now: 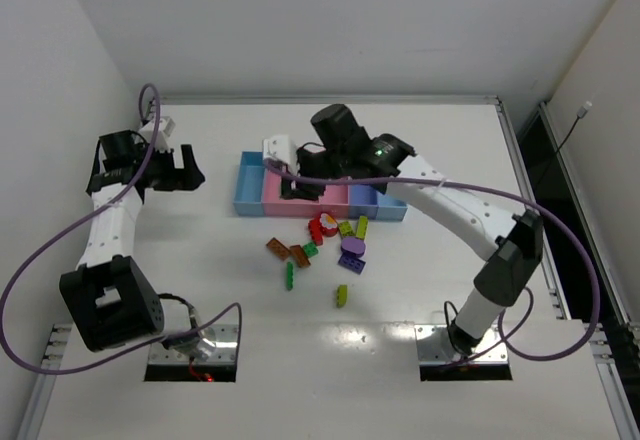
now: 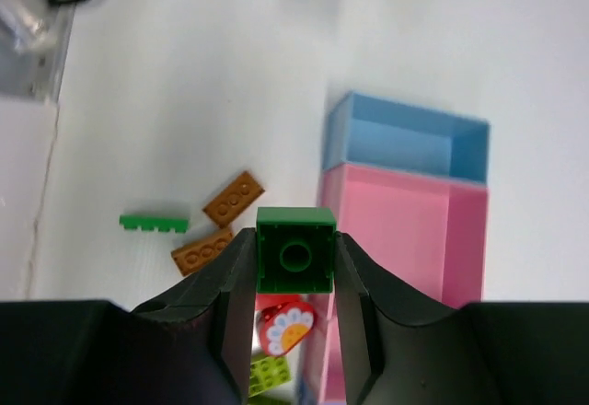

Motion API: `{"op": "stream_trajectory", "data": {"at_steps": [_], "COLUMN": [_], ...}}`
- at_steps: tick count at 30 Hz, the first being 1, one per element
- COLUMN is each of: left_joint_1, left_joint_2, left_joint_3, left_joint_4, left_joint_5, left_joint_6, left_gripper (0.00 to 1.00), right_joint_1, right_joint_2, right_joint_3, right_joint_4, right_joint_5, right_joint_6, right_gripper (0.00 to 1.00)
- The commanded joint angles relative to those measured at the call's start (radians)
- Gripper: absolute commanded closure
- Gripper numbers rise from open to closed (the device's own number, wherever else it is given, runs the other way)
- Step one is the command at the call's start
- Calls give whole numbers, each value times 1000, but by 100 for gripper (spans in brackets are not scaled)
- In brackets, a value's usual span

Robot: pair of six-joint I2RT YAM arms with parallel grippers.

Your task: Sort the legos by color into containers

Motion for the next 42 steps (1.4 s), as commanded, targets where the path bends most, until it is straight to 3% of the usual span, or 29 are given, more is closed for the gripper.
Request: {"op": "stream_trajectory", "data": {"at_steps": [1, 7, 11, 19, 30, 31, 32, 38, 42], "left_joint_1": [-22, -31, -109, -241, -275, -275, -275, -275, -275], "left_joint_2": [18, 52, 61, 61, 81, 81, 81, 81, 81], "left_joint_3": [26, 55, 64, 112, 121, 121, 121, 121, 112], "left_joint_4": [52, 73, 94, 104, 104, 104, 104, 104, 104], "left_joint_5": [17, 47, 8, -81, -112, -112, -112, -123, -79], "left_joint_6": [-17, -51, -51, -41, -51, -51, -51, -51, -31], "left_gripper": [1, 1, 1, 1, 1, 1, 1, 1, 1], "right_joint_1": [-61, -237, -354, -608, -675, -684, -684, -684, -684], "right_joint_2": [-1, -67, -79, 17, 194, 204, 214, 227, 168], "right_joint_3": [7, -113, -157, -148, -77, -77, -64, -50, -91], "right_joint_4": [-17, 15, 41, 52, 32, 32, 32, 32, 41], "right_joint_5": [131, 326, 410, 274, 157, 157, 157, 170, 179], "right_joint_6": [258, 511, 613, 713, 730, 730, 730, 720, 708], "right_gripper": [100, 100, 100, 100, 100, 94, 75, 33, 30]}}
